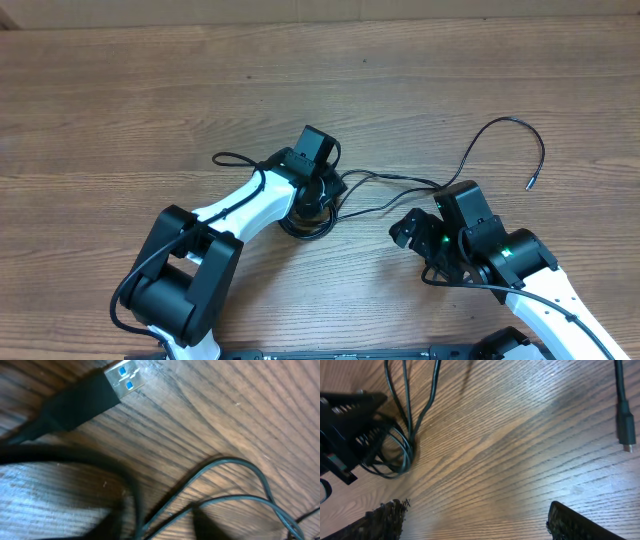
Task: Untangle cables
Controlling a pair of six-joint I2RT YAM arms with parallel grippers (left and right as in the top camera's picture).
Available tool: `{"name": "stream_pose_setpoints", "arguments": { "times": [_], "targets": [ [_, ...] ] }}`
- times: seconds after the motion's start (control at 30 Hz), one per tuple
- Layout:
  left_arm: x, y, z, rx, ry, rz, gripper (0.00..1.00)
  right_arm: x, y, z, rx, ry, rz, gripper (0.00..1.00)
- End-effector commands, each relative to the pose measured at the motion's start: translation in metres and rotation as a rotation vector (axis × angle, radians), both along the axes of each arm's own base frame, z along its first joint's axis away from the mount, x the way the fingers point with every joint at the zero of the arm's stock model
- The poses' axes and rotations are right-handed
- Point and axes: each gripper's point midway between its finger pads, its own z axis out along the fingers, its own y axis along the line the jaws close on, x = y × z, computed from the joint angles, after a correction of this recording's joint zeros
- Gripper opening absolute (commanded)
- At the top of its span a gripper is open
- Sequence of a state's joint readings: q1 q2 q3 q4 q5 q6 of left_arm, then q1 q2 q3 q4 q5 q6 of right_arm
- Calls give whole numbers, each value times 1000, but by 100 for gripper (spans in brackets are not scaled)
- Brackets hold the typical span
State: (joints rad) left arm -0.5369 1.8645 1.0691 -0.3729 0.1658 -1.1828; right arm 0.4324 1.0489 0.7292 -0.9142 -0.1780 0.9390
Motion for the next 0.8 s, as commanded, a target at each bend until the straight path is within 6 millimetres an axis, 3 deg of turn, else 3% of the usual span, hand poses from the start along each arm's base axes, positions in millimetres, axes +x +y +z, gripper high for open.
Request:
{"name": "stream_pose_setpoints", "arguments": {
  "times": [0.0,0.1,0.3,0.5,0.77],
  "targets": [
    [-1,8,-17,35,31,13,4,0,-4,1,-15,-6,-12,90],
    [11,5,4,-29,-1,-20,4,-1,-5,1,-21,-1,-13,90],
    [26,5,86,-176,-147,-133,4,4,-4,3,-15,-24,-16,100],
    [6,17,158,-202,-284,-189,4,8,15,10,83,-34,11,100],
    [-34,2,235,-331,-501,-457,4,21,28,22,173,-65,-33,100]
  ]
}}
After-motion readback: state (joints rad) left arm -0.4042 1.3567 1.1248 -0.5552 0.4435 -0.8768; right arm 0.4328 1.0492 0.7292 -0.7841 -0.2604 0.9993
